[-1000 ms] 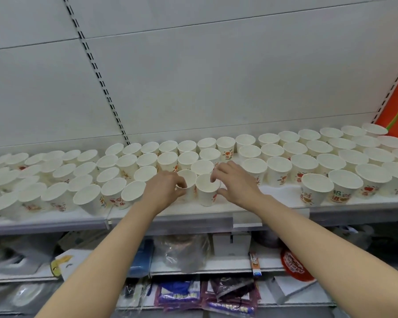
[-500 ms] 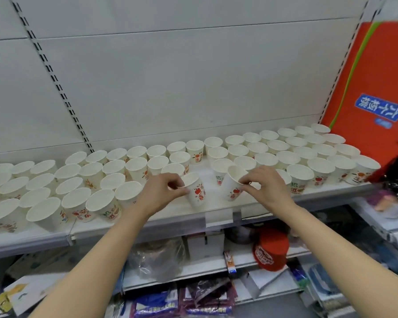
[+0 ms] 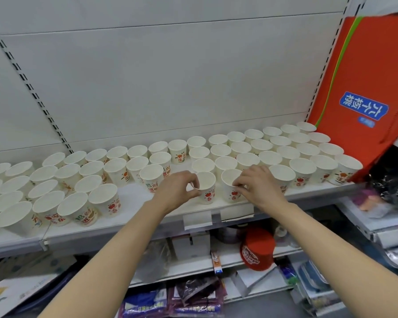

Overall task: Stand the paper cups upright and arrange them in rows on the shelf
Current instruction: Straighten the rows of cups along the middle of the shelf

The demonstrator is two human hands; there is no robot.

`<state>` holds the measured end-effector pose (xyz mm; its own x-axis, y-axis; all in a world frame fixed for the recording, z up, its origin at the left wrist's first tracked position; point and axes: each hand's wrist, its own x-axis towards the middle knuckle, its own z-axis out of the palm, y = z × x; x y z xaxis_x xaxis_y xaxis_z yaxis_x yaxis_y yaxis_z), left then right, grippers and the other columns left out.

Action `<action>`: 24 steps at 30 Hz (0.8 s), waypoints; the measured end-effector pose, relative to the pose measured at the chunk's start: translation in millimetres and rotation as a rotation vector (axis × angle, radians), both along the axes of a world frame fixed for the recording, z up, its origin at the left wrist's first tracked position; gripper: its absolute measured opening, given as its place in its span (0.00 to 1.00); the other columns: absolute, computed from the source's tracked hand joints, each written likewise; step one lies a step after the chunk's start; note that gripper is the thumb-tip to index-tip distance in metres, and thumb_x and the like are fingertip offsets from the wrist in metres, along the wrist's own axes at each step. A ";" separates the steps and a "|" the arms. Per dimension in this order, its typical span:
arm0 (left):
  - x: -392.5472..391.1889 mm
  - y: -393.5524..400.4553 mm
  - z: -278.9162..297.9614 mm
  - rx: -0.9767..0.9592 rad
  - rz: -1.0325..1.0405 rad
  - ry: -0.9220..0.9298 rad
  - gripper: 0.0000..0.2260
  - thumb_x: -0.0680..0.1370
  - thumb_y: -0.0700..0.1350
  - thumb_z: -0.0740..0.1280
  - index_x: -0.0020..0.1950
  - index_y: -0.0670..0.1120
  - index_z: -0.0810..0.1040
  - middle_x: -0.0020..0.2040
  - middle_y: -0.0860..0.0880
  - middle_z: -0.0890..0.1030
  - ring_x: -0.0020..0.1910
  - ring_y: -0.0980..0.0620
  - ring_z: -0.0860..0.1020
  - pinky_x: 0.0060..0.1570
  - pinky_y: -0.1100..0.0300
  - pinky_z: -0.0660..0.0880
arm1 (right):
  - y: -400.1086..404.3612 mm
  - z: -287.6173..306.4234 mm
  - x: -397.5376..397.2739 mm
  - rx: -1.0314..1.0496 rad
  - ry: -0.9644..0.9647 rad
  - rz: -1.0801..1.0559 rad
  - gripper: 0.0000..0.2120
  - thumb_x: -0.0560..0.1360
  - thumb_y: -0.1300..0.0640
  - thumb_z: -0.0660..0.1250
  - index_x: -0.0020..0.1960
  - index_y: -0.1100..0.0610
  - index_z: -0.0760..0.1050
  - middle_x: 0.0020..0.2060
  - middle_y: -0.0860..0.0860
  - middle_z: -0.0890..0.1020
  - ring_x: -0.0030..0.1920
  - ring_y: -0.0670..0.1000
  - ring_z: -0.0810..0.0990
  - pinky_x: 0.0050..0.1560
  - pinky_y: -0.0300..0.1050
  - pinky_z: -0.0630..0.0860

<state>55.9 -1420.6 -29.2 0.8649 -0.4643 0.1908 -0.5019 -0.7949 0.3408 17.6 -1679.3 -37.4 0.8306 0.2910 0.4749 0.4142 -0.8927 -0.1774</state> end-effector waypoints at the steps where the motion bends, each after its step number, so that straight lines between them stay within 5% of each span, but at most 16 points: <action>1: -0.2 -0.7 -0.9 0.004 -0.002 -0.020 0.10 0.71 0.57 0.73 0.46 0.56 0.77 0.50 0.59 0.80 0.51 0.56 0.76 0.51 0.54 0.75 | -1.5 -0.8 1.0 -0.009 0.005 0.017 0.07 0.64 0.54 0.78 0.40 0.49 0.81 0.36 0.44 0.80 0.41 0.54 0.76 0.47 0.50 0.69; 5: -3.1 -9.4 -2.9 -0.012 -0.054 -0.130 0.14 0.67 0.59 0.76 0.47 0.55 0.80 0.56 0.57 0.80 0.59 0.54 0.72 0.58 0.57 0.70 | -11.4 -2.9 5.3 -0.024 0.014 0.062 0.09 0.63 0.52 0.78 0.42 0.49 0.81 0.38 0.43 0.80 0.43 0.53 0.75 0.49 0.45 0.62; 12: -11.8 -27.9 -6.9 -0.067 0.017 -0.050 0.07 0.72 0.54 0.73 0.44 0.53 0.80 0.49 0.56 0.80 0.50 0.54 0.74 0.48 0.56 0.73 | -11.6 -8.9 8.6 -0.013 0.004 0.119 0.07 0.64 0.55 0.77 0.40 0.51 0.81 0.36 0.43 0.81 0.42 0.53 0.75 0.49 0.41 0.59; 20: -13.2 -29.4 -8.9 -0.112 -0.012 -0.031 0.08 0.72 0.53 0.74 0.46 0.52 0.81 0.49 0.56 0.80 0.50 0.55 0.74 0.51 0.54 0.74 | -11.9 -10.3 13.2 0.025 -0.074 0.176 0.06 0.67 0.51 0.75 0.42 0.52 0.81 0.37 0.44 0.81 0.42 0.52 0.74 0.47 0.48 0.68; 24: -11.1 -15.4 -3.3 -0.190 -0.028 -0.046 0.16 0.70 0.61 0.72 0.54 0.57 0.79 0.57 0.61 0.77 0.58 0.59 0.72 0.57 0.61 0.70 | -3.9 -5.6 22.4 0.114 -0.242 0.171 0.11 0.73 0.46 0.65 0.41 0.52 0.80 0.37 0.44 0.80 0.42 0.50 0.73 0.43 0.46 0.67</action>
